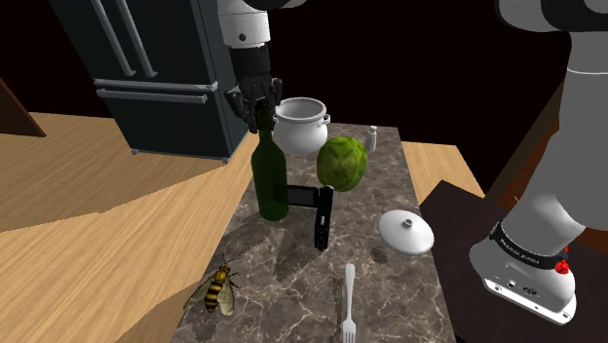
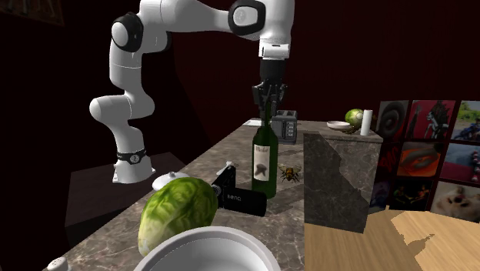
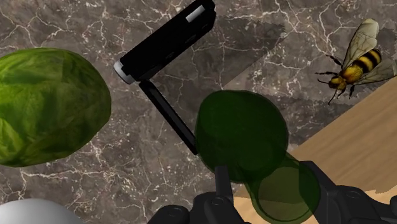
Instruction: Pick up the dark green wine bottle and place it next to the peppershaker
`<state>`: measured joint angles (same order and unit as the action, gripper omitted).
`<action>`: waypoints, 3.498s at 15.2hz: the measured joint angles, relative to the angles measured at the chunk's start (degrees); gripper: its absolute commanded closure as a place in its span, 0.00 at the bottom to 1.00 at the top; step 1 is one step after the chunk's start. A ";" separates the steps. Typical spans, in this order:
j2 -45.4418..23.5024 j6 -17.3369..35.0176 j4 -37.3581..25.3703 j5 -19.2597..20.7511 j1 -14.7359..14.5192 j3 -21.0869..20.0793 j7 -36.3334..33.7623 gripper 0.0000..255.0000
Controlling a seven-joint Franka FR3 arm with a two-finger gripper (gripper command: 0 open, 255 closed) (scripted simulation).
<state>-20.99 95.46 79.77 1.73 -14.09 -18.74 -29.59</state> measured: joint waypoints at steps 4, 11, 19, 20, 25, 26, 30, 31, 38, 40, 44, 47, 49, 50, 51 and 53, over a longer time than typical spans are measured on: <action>-0.33 -3.55 -3.90 0.10 -0.27 -0.07 -0.19 1.00; -1.72 -9.61 -11.33 0.51 -1.06 -0.18 -0.73 1.00; -4.91 -17.62 -22.52 1.45 -2.47 -0.19 -1.28 1.00; -5.79 -18.92 -24.71 1.71 -2.87 -0.18 -1.42 1.00; -8.78 -24.48 -33.20 2.59 -3.89 0.01 -1.26 1.00; -6.82 -23.33 -30.04 2.05 -2.55 0.03 -0.43 1.00; 2.07 -19.08 -16.88 -0.49 3.10 0.65 3.99 1.00; 3.96 -18.59 -14.48 -1.07 4.52 1.05 5.51 1.00; 15.10 -15.11 0.28 -3.85 11.92 4.63 15.53 1.00; 17.25 -14.73 2.92 -4.18 13.62 5.93 18.51 1.00; 20.55 -14.41 6.64 -4.40 16.48 8.48 23.95 1.00; 22.31 -14.24 8.52 -4.26 18.60 10.62 28.28 1.00; 23.40 -14.09 9.82 -4.13 19.85 11.94 30.93 1.00; 23.90 -14.52 9.94 -3.97 20.63 12.79 32.55 1.00; 24.11 -14.53 10.09 -3.81 21.28 13.50 33.92 1.00; 24.95 -14.41 11.13 -3.49 22.57 14.96 36.73 1.00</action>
<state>3.96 81.05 90.90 -1.76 8.48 -3.78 7.14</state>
